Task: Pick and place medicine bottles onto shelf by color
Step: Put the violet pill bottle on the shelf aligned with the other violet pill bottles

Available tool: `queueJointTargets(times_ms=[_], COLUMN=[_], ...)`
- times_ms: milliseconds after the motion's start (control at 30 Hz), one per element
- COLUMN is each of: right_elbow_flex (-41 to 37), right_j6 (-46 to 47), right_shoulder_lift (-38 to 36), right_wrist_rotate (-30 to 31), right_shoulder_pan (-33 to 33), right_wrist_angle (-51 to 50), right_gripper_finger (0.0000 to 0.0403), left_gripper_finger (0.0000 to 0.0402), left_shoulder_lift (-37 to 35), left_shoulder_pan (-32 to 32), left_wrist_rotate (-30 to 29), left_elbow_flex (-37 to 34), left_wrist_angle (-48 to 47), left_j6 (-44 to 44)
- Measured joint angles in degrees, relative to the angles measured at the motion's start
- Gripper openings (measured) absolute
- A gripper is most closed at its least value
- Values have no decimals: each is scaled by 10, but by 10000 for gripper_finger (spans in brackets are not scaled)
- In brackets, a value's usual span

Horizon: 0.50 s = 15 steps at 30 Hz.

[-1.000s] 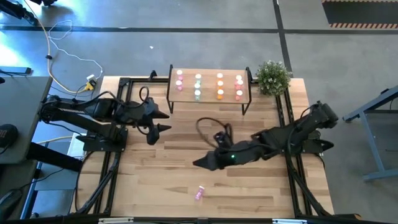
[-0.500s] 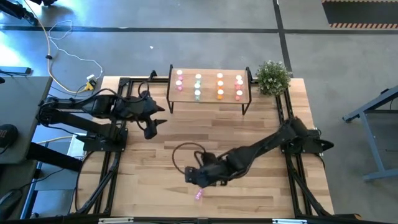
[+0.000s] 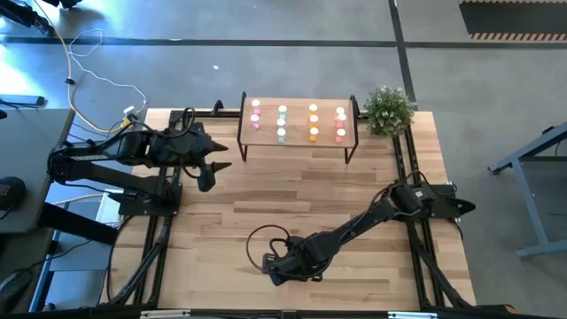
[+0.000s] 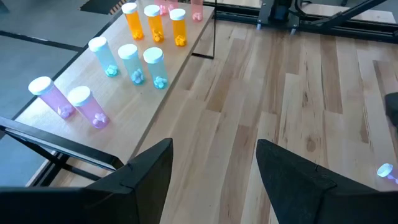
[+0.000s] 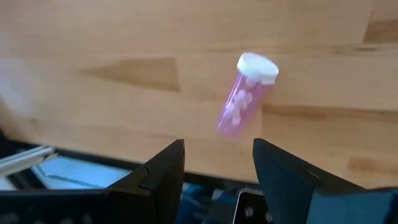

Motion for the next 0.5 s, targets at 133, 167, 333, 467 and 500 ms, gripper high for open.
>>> queueJointTargets(times_ms=[133,167,333,467,500], right_elbow_flex=[0,0,0,0,0], right_j6=[0,0,11,17,17], right_shoulder_lift=[18,23,43,52,52], right_wrist_rotate=[0,0,-6,-9,-9], right_shoulder_pan=[-4,-5,-7,-7,-7], right_wrist_angle=[-1,-2,-2,-5,-10], right_gripper_finger=[181,181,181,181,181], left_gripper_finger=[220,220,220,220,220], left_shoulder_lift=[-2,-2,-2,-2,-2], left_shoulder_pan=[0,0,0,0,0], left_wrist_rotate=[6,7,17,17,17], left_elbow_flex=[0,0,0,0,0], left_wrist_angle=[-2,-4,-4,-4,-4], left_j6=[-3,-5,-6,-6,-6])
